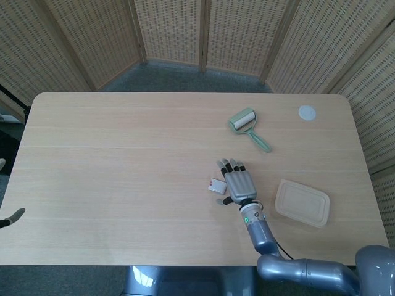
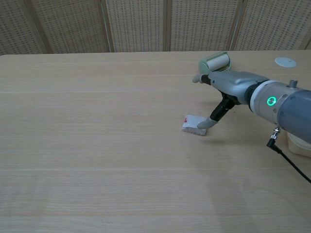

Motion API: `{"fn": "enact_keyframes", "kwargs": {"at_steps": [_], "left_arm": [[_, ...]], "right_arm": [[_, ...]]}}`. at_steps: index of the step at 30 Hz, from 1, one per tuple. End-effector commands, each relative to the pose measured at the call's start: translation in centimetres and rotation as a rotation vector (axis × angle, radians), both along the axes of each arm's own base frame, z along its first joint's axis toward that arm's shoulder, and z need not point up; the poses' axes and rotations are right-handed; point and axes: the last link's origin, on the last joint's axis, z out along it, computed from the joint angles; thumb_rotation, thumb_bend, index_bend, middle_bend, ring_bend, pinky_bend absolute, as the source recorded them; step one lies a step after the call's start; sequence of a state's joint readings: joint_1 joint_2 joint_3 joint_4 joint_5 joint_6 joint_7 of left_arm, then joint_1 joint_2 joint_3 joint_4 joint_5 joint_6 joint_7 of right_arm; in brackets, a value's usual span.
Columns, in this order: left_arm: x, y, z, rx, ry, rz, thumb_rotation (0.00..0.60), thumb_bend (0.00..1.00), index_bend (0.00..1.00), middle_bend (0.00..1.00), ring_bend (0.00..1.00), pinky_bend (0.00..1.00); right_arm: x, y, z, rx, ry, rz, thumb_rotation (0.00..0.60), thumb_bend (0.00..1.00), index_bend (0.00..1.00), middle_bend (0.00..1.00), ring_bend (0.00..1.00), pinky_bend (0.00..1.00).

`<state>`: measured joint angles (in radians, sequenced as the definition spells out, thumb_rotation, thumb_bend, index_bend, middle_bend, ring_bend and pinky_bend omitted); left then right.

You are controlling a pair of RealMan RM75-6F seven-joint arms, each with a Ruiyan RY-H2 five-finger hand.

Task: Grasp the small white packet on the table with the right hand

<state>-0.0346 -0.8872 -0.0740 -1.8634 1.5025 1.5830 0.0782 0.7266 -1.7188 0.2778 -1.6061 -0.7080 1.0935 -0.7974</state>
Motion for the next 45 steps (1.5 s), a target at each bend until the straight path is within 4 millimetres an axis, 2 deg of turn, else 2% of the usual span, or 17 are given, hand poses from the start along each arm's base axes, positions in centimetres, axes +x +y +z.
{"fn": "enact_keyframes", "kwargs": {"at_steps": [1, 9, 11, 14, 19, 22, 30, 45], "left_arm": [[0.0, 0.0, 0.0, -0.001, -0.001, 0.002, 0.6, 0.0, 0.0, 0.0, 0.0, 0.0], [-0.1, 0.0, 0.0, 0.001, -0.003, 0.004, 0.6, 0.0, 0.0, 0.0, 0.0, 0.0], [-0.1, 0.1, 0.0, 0.001, -0.004, 0.005, 0.6, 0.0, 0.0, 0.0, 0.0, 0.0], [-0.1, 0.1, 0.0, 0.002, -0.007, 0.007, 0.6, 0.0, 0.0, 0.0, 0.0, 0.0], [-0.2, 0.1, 0.1, 0.004, -0.009, 0.008, 0.6, 0.0, 0.0, 0.0, 0.0, 0.0], [-0.2, 0.2, 0.0, 0.002, -0.008, 0.01, 0.6, 0.0, 0.0, 0.0, 0.0, 0.0], [-0.2, 0.2, 0.0, 0.003, -0.008, 0.007, 0.6, 0.0, 0.0, 0.0, 0.0, 0.0], [-0.2, 0.3, 0.1, 0.003, -0.014, 0.007, 0.6, 0.0, 0.0, 0.0, 0.0, 0.0]], "right_arm": [[-0.5, -0.2, -1.2, 0.015, -0.004, -0.035, 0.492, 0.0, 0.0, 0.0, 0.0, 0.0], [-1.9, -1.2, -2.9, -0.002, 0.023, -0.067, 0.52, 0.0, 0.01, 0.0, 0.0, 0.0], [-2.2, -1.6, -3.1, -0.011, 0.031, -0.068, 0.54, 0.0, 0.05, 0.0, 0.0, 0.0], [-2.6, -2.0, -3.5, -0.023, 0.036, -0.076, 0.591, 0.0, 0.16, 0.0, 0.0, 0.0], [-3.2, -2.3, -3.8, -0.031, 0.04, -0.089, 0.6, 0.0, 0.26, 0.0, 0.0, 0.0], [-3.3, -2.2, -4.0, -0.033, 0.039, -0.093, 0.6, 0.0, 0.26, 0.0, 0.0, 0.0], [-2.6, -1.8, -4.6, -0.039, 0.037, -0.11, 0.6, 0.0, 0.28, 0.0, 0.0, 0.0], [-0.2, -1.4, -5.8, -0.026, 0.019, -0.164, 0.6, 0.0, 0.29, 0.0, 0.0, 0.0]]}}
